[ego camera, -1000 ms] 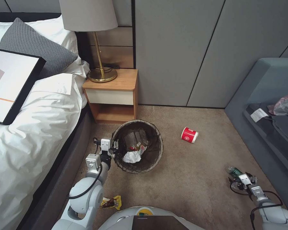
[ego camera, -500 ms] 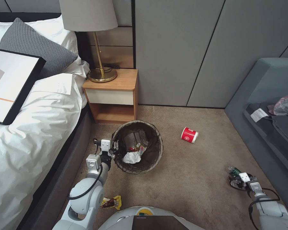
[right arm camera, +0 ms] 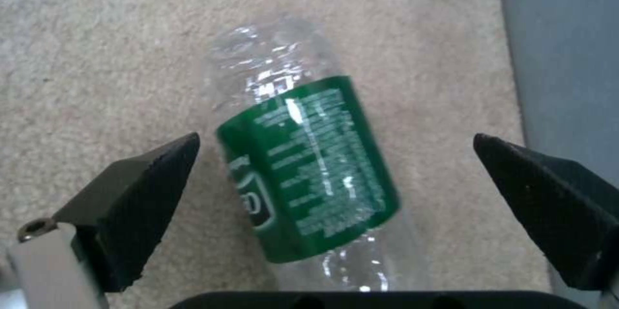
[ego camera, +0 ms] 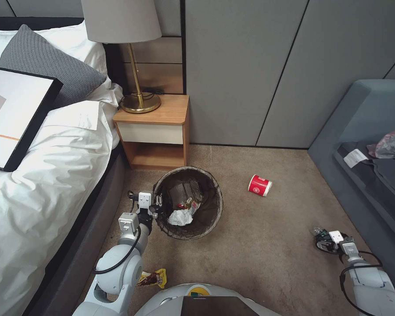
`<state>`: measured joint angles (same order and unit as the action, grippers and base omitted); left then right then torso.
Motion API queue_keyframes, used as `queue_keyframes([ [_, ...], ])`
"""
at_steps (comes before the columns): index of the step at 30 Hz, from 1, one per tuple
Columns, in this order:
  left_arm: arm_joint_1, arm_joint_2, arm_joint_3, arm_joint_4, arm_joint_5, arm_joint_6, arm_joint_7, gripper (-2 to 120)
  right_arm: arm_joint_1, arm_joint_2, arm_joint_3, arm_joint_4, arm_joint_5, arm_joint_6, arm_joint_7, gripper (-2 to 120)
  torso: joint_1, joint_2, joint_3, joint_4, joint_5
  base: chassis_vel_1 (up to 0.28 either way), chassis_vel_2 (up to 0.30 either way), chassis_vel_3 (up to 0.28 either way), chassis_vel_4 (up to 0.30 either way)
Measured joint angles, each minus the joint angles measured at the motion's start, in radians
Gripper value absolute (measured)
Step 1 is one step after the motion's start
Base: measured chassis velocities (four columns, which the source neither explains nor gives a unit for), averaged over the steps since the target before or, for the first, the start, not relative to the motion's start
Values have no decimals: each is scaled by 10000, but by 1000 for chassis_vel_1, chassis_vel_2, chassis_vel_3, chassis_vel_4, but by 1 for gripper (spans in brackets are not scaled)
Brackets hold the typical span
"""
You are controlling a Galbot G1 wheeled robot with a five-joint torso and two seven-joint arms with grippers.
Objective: Pick up the trash bin, then pick up the garbage from the floor and place it into the trash bin.
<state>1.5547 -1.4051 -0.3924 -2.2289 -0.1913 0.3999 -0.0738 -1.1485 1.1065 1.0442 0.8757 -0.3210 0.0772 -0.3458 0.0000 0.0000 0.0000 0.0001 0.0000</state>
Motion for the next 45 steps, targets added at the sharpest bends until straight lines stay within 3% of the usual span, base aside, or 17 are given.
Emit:
queue_keyframes([
  [11, 3, 4, -34, -25, -6, 7, -5, 0, 35, 262, -101, -202, 0, 13, 26, 67, 0, 0, 0, -1, 0, 0, 0, 0, 0],
  [14, 1, 22, -34, -58, -22, 11, -6, 0, -2, 324, -79, -239, 30, 66, 23, 47, 0, 0, 0, -2, -6, 0, 0, 0, 0],
  [22, -12, 40, -25, -81, -41, 15, -6, 0, -112, 297, -5, -272, 93, 224, 11, 26, 0, 1, 0, 0, -2, 0, 0, 0, 0],
  [32, -34, 53, -2, -86, -49, 38, -6, 0, -492, 450, -86, 278, 709, 366, 352, 25, 0, 0, 0, -6, 8, 0, 0, 0, 0],
  [37, -45, 47, 9, -63, -53, 39, -5, 0, -1241, 1008, -337, 1944, 2008, 731, 902, 25, 0, 0, 0, -3, 4, 0, 0, 0, 0],
  [39, -56, 44, 24, -45, -54, 39, -4, 0, -1731, 1406, -553, 3377, 2835, 1024, 1168, 25, 0, 1, 0, 0, -4, 0, 0, 0, 0],
  [45, -63, 46, 29, -22, -55, 40, -3, 0, -2285, 1903, -1074, 5379, 3858, 1787, 1224, 25, 0, 1, 0, 2, -5, 0, 0, 0, 0],
])
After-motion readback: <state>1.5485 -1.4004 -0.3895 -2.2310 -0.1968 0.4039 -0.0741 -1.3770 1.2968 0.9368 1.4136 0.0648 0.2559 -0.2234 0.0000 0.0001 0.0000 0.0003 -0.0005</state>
